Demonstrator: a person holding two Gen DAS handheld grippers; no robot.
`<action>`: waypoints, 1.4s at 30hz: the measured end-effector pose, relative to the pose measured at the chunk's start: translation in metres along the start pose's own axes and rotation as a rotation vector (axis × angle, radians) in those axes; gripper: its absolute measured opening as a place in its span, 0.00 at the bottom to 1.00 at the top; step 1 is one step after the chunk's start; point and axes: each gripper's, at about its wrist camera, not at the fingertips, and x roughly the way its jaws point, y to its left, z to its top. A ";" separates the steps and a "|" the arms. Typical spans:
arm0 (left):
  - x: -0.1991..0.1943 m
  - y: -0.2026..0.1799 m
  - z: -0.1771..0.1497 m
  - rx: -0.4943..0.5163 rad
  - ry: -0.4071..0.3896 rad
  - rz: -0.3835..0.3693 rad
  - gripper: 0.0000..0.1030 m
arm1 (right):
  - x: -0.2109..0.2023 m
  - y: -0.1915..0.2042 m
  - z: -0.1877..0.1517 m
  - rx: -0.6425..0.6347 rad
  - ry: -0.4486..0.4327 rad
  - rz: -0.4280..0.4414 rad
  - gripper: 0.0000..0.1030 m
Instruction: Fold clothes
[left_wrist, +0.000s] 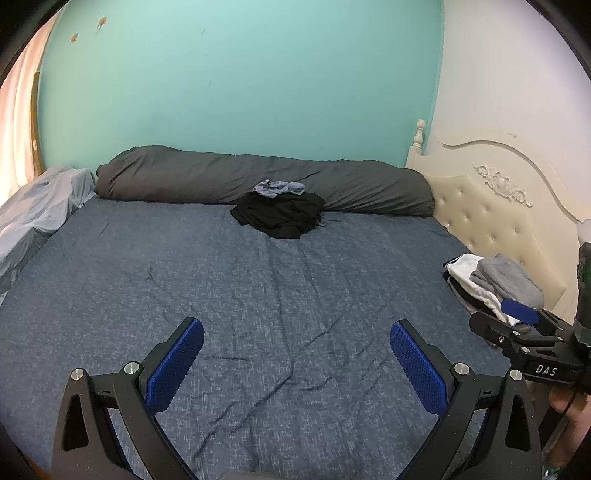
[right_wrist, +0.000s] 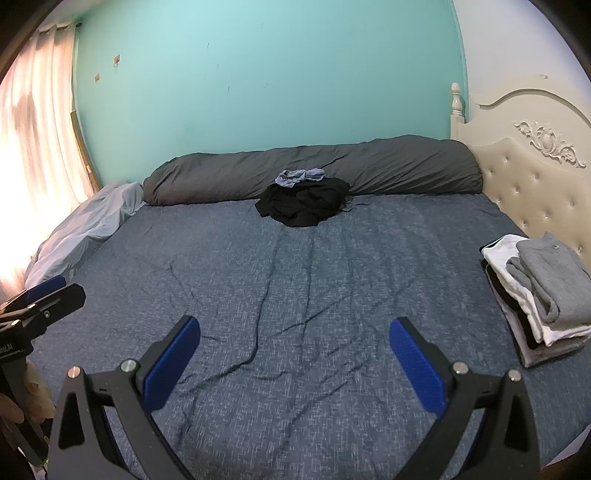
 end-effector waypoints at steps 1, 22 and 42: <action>0.003 0.001 0.000 -0.001 0.002 0.000 1.00 | 0.002 0.000 0.000 -0.001 0.001 0.000 1.00; 0.150 0.074 0.006 -0.082 0.101 0.049 1.00 | 0.164 -0.007 0.016 -0.006 0.136 0.022 1.00; 0.374 0.153 0.042 -0.151 0.213 0.015 1.00 | 0.458 -0.066 0.115 0.007 0.172 0.002 1.00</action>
